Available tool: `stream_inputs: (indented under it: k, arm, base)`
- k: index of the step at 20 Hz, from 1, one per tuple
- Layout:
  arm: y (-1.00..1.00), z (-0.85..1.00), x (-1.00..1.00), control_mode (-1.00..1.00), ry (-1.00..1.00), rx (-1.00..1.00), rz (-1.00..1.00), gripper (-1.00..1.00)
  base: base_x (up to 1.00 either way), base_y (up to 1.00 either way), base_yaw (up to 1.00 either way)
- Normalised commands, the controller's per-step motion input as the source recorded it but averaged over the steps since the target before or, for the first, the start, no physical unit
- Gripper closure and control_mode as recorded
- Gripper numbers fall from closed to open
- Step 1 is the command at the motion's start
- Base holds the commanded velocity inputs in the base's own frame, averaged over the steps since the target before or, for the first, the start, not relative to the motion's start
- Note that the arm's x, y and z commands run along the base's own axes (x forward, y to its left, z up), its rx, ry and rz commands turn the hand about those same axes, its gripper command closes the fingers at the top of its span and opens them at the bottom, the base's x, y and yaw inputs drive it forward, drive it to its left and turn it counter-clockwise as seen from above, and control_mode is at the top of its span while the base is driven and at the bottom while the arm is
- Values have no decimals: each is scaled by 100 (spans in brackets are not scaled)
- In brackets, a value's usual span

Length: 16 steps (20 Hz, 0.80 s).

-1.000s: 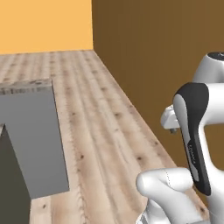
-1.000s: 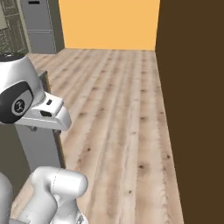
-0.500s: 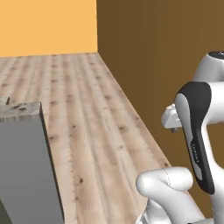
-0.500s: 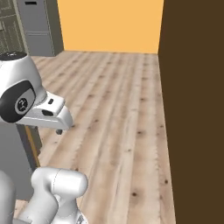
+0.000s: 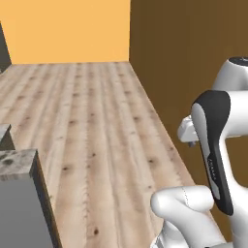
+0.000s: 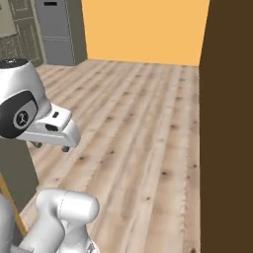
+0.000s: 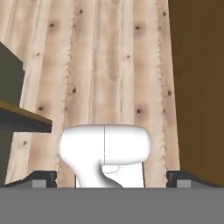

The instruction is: Pick up the bowls from the cabinet and place each bowl in front of a stool on the dining counter.

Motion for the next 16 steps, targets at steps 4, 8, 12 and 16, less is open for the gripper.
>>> stream_inputs:
  k: [4,8,12,16]
  arm:
    - [0,0,0,100,0,0,0,-100]
    - [0,0,0,100,0,0,0,-100]
    - [0,0,0,100,0,0,0,-100]
    - [0,0,0,100,0,0,0,-100]
  base:
    - [100,-31,40]
    - [100,-8,27]
    - [100,-39,38]
    - [100,-31,52]
